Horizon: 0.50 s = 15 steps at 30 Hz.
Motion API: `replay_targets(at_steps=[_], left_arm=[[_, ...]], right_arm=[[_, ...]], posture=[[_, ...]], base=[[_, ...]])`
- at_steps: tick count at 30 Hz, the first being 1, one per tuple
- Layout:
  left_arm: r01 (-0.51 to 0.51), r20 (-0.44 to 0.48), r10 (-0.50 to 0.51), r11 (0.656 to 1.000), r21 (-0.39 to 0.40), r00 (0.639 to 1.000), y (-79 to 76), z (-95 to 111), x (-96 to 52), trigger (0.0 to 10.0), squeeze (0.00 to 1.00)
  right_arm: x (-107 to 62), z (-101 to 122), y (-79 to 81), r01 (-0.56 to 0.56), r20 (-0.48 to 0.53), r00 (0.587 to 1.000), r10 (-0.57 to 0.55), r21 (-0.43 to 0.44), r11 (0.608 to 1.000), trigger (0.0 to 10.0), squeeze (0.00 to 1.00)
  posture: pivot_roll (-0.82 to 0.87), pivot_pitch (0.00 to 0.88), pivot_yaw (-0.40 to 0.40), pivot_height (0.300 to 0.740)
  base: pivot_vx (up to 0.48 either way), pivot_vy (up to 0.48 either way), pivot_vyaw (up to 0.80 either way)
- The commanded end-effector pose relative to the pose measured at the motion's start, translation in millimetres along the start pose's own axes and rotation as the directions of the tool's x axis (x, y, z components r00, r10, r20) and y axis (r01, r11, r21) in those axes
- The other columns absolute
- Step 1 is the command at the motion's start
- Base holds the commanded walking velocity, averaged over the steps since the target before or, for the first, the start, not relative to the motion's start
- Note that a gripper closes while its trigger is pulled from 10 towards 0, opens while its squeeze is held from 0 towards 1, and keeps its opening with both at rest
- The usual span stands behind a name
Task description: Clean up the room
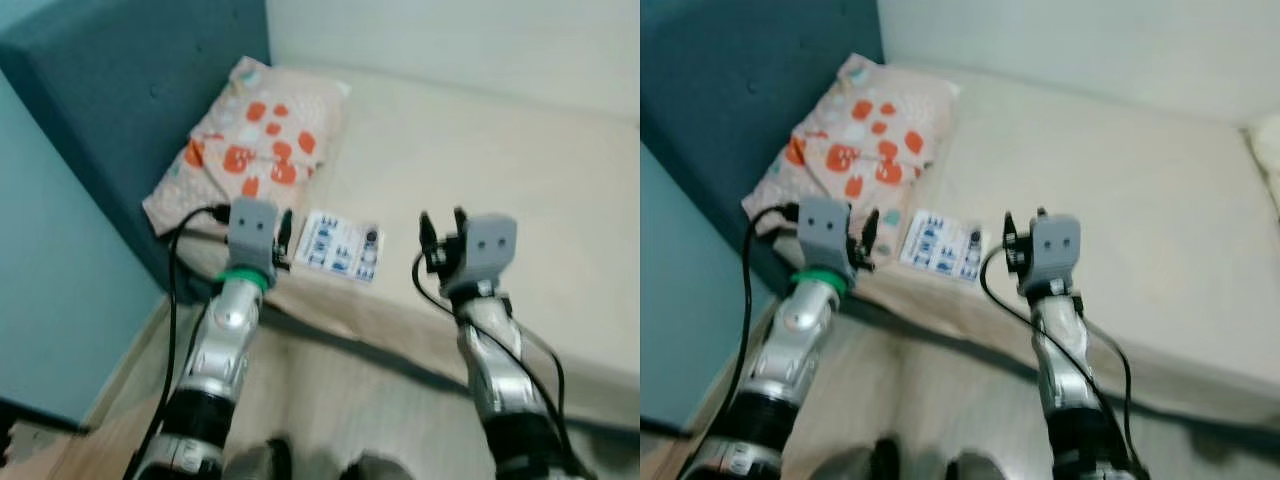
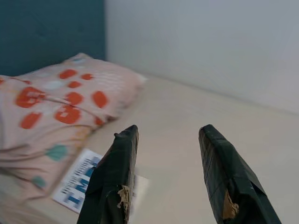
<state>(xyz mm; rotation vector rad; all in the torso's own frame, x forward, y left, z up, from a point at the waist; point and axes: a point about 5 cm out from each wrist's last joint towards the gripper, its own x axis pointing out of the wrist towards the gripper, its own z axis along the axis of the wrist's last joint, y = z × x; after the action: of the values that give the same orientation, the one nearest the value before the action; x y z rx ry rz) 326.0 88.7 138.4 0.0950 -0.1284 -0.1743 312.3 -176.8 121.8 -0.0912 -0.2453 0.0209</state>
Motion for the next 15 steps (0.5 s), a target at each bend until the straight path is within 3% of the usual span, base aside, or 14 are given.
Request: replay_targets(at_steps=[1,9,15], left_arm=[[-0.005,-0.017,0.005,1.0,0.01,1.0,3.1,-4.0,-1.8,10.0,0.0],[-0.005,-0.019,0.005,1.0,0.012,1.0,3.2,-4.3,-2.3,10.0,0.0],[-0.002,-0.021,0.003,1.0,0.012,1.0,2.8,-4.6,-2.6,10.0,0.0]], right_arm=[[-3.0,-4.6,2.8,0.001,-0.017,1.0,-0.001,0.011,1.0,10.0,0.0],[-3.8,-6.0,3.0,0.005,-0.023,1.0,-0.004,0.02,1.0,10.0,0.0],[-4.6,-6.8,2.2,0.009,-0.029,1.0,-0.008,0.025,1.0,10.0,0.0]], posture=[[-0.08,0.0,0.019,0.74],[-0.08,0.0,0.021,0.74],[-0.08,0.0,0.022,0.74]], base=[[-0.364,0.0,0.0],[-0.364,0.0,0.0],[-0.346,0.0,-0.53]])
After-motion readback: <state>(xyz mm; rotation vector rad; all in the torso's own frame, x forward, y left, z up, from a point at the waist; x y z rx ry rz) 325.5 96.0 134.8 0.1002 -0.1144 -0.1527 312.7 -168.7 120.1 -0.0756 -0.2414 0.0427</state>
